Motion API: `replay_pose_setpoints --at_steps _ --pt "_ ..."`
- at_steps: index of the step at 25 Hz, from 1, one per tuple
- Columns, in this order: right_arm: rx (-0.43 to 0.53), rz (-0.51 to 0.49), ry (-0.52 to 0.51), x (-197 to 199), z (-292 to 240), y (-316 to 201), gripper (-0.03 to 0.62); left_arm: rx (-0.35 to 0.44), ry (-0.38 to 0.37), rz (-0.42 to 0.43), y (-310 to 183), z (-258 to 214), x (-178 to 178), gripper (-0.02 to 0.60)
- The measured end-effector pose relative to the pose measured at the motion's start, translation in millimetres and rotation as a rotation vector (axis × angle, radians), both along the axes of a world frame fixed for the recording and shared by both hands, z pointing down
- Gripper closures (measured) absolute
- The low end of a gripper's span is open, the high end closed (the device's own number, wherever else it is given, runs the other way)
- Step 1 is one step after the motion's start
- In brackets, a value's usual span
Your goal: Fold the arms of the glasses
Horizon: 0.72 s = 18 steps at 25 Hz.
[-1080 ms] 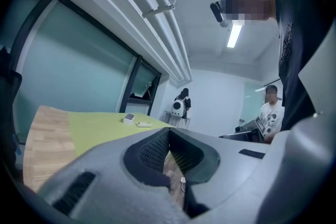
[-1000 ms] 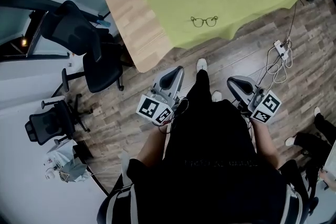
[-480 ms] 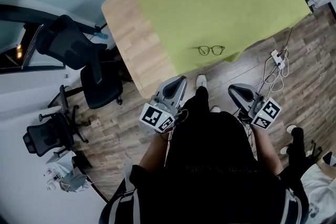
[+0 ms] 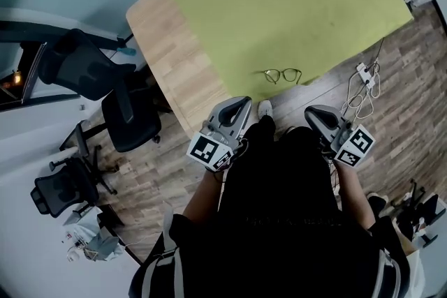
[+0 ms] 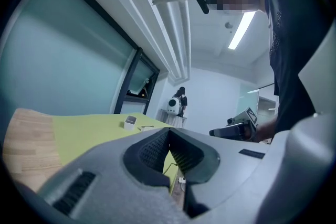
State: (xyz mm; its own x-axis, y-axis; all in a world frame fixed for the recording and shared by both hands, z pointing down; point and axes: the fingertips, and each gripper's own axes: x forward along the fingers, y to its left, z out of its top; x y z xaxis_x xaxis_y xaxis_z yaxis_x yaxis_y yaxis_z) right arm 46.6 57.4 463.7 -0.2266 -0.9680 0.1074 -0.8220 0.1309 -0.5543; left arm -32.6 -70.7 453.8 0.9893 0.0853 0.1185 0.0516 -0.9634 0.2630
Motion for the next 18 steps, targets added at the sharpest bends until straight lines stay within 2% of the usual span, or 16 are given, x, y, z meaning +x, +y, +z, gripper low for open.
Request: replay_pose_setpoints --at_steps 5,9,13,18 --pt "-0.008 -0.018 0.009 8 0 -5 0.557 -0.009 0.01 0.017 6 -3 8 0.565" --pt "-0.017 -0.051 0.03 18 5 -7 0.557 -0.015 0.007 -0.005 9 -3 14 0.565" --pt "-0.019 -0.131 0.052 33 10 -8 0.557 -0.004 -0.003 -0.071 11 -4 24 0.565" --pt "-0.027 -0.262 0.013 60 23 -11 0.557 -0.025 -0.007 -0.197 16 -4 45 0.565"
